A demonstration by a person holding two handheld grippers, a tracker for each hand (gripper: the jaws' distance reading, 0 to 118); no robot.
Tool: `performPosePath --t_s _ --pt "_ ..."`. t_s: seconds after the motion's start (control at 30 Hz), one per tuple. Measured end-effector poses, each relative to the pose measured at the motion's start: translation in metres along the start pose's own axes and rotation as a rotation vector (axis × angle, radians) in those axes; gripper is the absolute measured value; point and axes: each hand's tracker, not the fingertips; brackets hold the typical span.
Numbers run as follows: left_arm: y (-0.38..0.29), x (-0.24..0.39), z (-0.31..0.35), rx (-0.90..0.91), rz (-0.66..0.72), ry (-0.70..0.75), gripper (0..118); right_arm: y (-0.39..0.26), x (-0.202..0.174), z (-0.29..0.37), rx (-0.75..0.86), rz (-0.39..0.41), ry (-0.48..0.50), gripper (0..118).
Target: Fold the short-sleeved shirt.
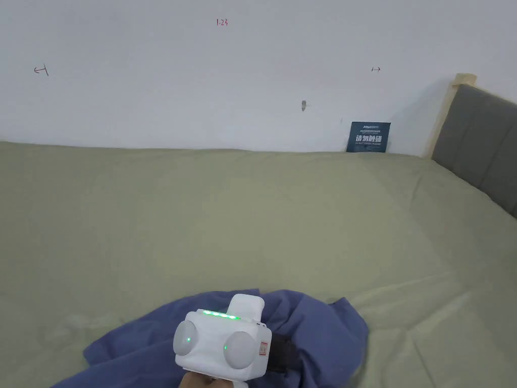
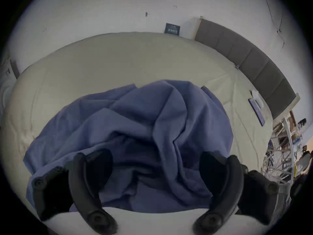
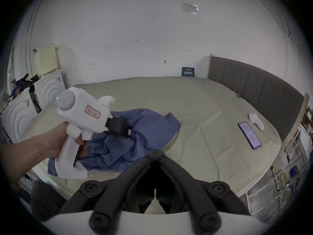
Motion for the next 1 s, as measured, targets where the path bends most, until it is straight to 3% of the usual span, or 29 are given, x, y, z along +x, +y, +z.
performPosePath --t_s 0.1,0.17,0.2,0.23,0.27,0.33,0.47,0.57,0.63,0.77,0.93,0.97,1.0 --pt "-0.012 -0.016 0.062 0.093 0.045 0.009 107 0.006 -0.008 0.005 0.017 0.018 0.002 0" --pt "-0.03 -0.028 0.111 0.217 0.092 0.057 94 0.008 -0.014 0.01 0.041 0.025 0.008 0" --pt "-0.046 -0.035 0.144 0.288 0.097 0.094 72 0.009 -0.017 0.013 0.051 0.025 0.009 0" --pt "-0.063 -0.041 0.173 0.355 0.112 0.144 15 0.011 -0.021 0.018 0.064 0.025 0.016 0" --pt "-0.079 -0.047 0.196 0.406 0.139 0.199 0 0.011 -0.024 0.021 0.076 0.026 0.021 0" --pt "-0.119 -0.063 0.241 0.49 0.205 0.279 0 0.012 -0.031 0.027 0.093 0.03 0.026 0" --pt "-0.171 -0.095 0.297 0.483 0.268 0.417 0 0.012 -0.042 0.035 0.125 0.041 0.038 0" --pt "-0.187 -0.115 0.31 0.458 0.271 0.528 0 0.011 -0.043 0.035 0.138 0.046 0.047 0" --pt "-0.186 -0.128 0.309 0.446 0.298 0.519 0 0.011 -0.044 0.031 0.136 0.045 0.056 0" --pt "-0.172 -0.143 0.286 0.376 0.272 0.497 0 0.012 -0.05 0.026 0.134 0.059 0.068 0" --pt "-0.139 -0.184 0.209 0.195 0.257 0.427 0 0.011 -0.046 0.007 0.105 0.06 0.069 0" --pt "-0.133 -0.193 0.194 0.179 0.273 0.401 5 0.011 -0.045 0.004 0.098 0.061 0.066 0" --pt "-0.126 -0.204 0.175 0.138 0.286 0.383 20 0.01 -0.043 -0.001 0.088 0.062 0.061 0"
